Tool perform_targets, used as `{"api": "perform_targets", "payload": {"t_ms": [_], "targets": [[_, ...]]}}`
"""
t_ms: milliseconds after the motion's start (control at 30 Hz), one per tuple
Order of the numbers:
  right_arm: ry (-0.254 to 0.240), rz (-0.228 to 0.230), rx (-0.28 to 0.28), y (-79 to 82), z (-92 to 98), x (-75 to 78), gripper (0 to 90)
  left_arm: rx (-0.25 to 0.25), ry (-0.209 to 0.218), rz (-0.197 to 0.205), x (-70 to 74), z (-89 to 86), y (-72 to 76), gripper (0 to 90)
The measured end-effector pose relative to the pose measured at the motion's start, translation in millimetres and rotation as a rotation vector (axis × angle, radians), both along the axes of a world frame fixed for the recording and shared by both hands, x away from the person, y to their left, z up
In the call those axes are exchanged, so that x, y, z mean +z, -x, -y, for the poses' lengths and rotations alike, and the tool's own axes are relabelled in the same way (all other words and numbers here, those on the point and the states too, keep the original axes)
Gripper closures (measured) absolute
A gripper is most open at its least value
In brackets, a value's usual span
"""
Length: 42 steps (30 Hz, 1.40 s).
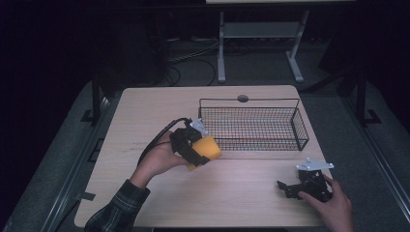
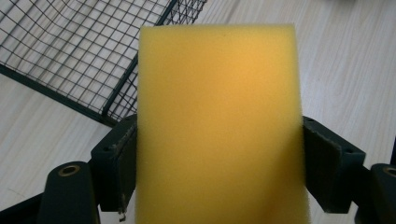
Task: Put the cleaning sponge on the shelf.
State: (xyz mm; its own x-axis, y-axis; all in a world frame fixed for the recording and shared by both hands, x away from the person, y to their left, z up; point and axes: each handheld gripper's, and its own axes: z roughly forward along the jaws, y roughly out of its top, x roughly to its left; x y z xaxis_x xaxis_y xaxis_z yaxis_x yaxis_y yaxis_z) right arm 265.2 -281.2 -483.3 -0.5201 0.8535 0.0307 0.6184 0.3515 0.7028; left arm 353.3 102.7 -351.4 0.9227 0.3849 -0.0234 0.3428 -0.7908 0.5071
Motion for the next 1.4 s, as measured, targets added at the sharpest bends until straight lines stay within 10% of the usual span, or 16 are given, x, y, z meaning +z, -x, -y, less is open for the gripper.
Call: {"api": "perform_targets", "payload": {"t_ms": [1400], "targets": [[0.001, 0.0, 0.0, 0.0, 0.1, -0.1, 1.3, -0.007, 0.01, 0.056, 16.5, 39.7, -59.6, 22.8]]}}
